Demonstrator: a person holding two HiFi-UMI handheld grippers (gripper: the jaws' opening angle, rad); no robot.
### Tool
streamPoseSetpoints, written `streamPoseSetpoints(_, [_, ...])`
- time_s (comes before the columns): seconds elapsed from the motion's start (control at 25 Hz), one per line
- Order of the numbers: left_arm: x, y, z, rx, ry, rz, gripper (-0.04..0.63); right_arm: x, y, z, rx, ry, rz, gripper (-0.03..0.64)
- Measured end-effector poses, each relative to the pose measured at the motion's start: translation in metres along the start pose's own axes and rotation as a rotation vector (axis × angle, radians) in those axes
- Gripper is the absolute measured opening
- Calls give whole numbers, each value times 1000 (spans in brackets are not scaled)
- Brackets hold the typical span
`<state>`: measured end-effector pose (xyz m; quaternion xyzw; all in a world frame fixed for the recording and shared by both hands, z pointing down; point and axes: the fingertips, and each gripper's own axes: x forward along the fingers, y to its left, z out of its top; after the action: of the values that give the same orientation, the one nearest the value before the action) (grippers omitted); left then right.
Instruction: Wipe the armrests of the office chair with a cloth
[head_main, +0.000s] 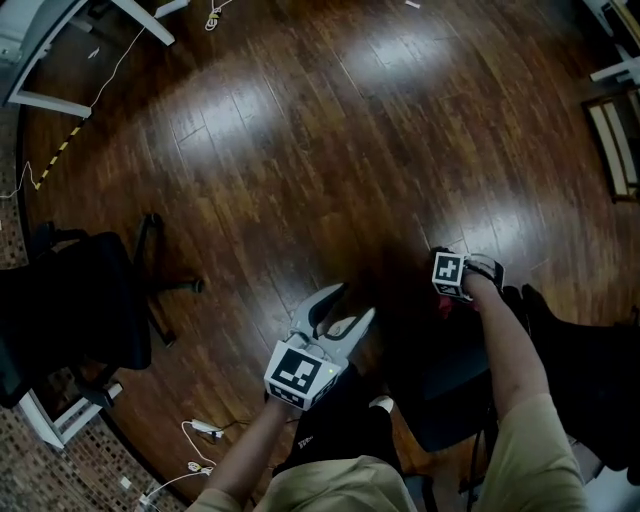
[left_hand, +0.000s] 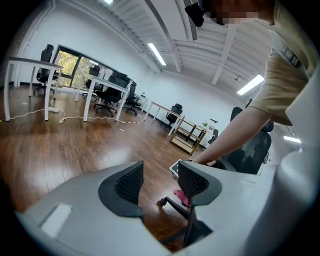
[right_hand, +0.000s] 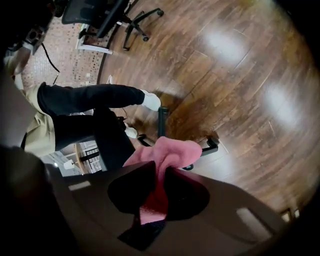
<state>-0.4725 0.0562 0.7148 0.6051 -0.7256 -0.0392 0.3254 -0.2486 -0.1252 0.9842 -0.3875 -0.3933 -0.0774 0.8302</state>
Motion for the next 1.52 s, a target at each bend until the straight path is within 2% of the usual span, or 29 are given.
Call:
streamPoseSetpoints(0.12, [-4, 0, -4, 30, 8, 7, 196, 9, -13, 0, 73, -13, -8, 63])
streamPoseSetpoints(0.2, [-7, -4, 1, 44, 13, 12, 198, -11, -27, 3, 81, -102, -73, 64])
streamPoseSetpoints(0.24, [-9, -9, 5, 40, 13, 13, 198, -32, -30, 7, 78, -184, -120, 63])
streamPoseSetpoints(0.36, [-17, -27, 23, 12, 9, 4, 196, -124, -18, 14, 124, -499, -238, 64])
streamPoseSetpoints(0.48, [-16, -55, 58, 45, 1, -46, 198, -236, 17, -1, 174, -835, -353, 64])
streamPoseSetpoints(0.64, [-11, -109, 127, 108, -63, -132, 198, -375, 99, -59, 280, -1417, -434, 64])
streamPoseSetpoints(0.72, [-16, -134, 161, 127, -106, -153, 198, -415, 149, -96, 317, -1626, -501, 64])
streamPoseSetpoints(0.76, [-20, -146, 175, 144, -126, -162, 198, -423, 172, -113, 341, -1669, -560, 64])
streamPoseSetpoints(0.88, [-30, -190, 214, 210, -178, -206, 198, -420, 233, -167, 463, -1697, -759, 64])
streamPoseSetpoints(1.0, [-34, -247, 240, 285, -213, -290, 198, -409, 297, -222, 613, -1755, -926, 64])
streamPoseSetpoints(1.16, [-47, -325, 236, 354, -197, -424, 198, -381, 389, -280, 839, -1887, -1085, 64])
streamPoseSetpoints(1.28, [-62, -380, 227, 398, -200, -510, 198, -348, 455, -323, 1064, -1958, -1208, 64])
streamPoseSetpoints(1.44, [-80, -456, 210, 468, -240, -593, 198, -293, 540, -377, 1340, -1844, -1493, 64])
streamPoseSetpoints(1.52, [-87, -494, 198, 472, -252, -646, 198, -268, 578, -394, 1422, -1805, -1584, 64])
